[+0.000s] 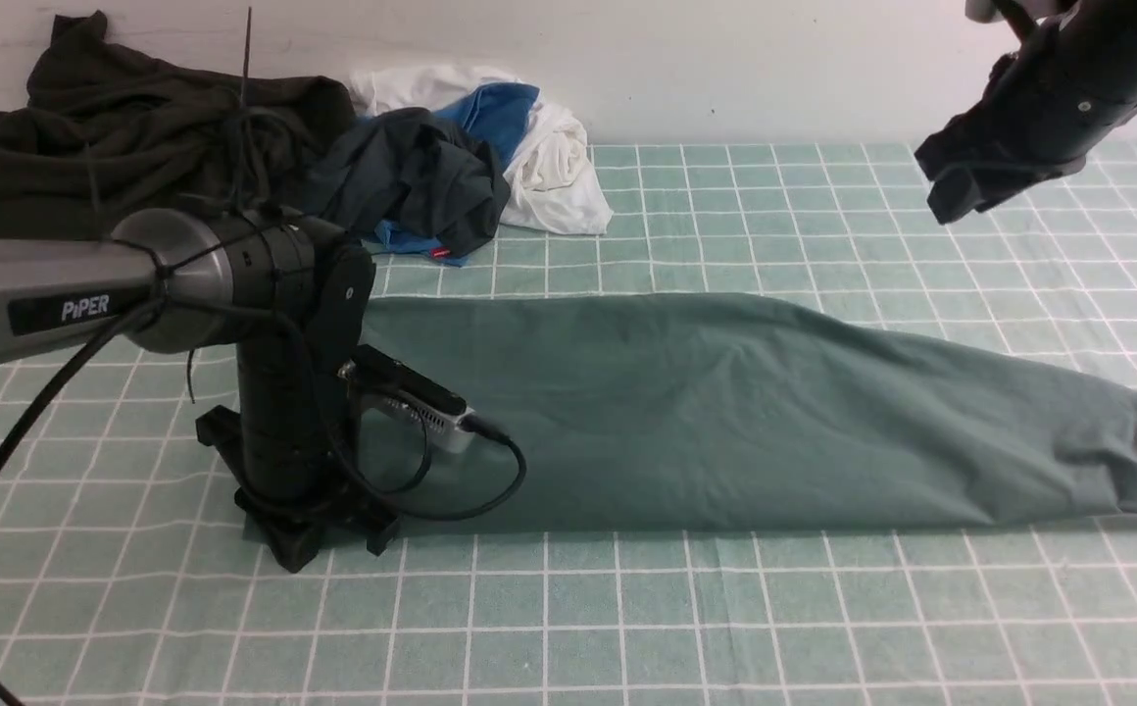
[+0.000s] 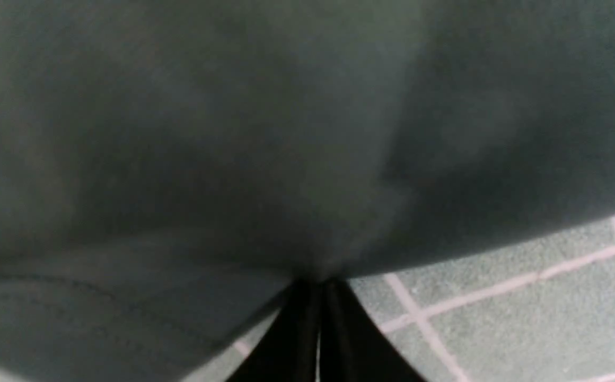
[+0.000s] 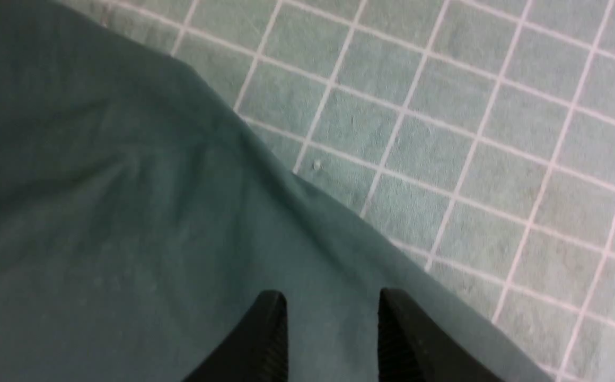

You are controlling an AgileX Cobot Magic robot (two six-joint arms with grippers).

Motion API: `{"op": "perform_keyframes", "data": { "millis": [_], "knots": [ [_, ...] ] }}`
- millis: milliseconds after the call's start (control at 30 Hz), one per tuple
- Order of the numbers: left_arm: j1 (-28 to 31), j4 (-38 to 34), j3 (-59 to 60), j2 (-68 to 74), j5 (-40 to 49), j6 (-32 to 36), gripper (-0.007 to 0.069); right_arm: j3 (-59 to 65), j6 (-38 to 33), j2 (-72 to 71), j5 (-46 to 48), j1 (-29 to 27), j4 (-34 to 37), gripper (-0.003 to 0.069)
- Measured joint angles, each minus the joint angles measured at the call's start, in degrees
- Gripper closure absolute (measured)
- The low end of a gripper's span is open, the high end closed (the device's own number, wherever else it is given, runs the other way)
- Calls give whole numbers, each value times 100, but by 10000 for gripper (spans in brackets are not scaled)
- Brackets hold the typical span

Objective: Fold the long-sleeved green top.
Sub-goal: Use the right arm to clamp the right edge of the fabric

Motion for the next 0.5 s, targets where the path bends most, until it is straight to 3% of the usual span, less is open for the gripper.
{"op": "perform_keyframes", "data": {
  "millis": [233,500],
  "knots": [
    [0,13,328,-161,-362,-69,628,1520,176,-485,-38,-368,-200,424],
    [17,-10,359,-237,-461,-69,628,2504,329,-547,-753,-1483,-283,424]
  ]
}}
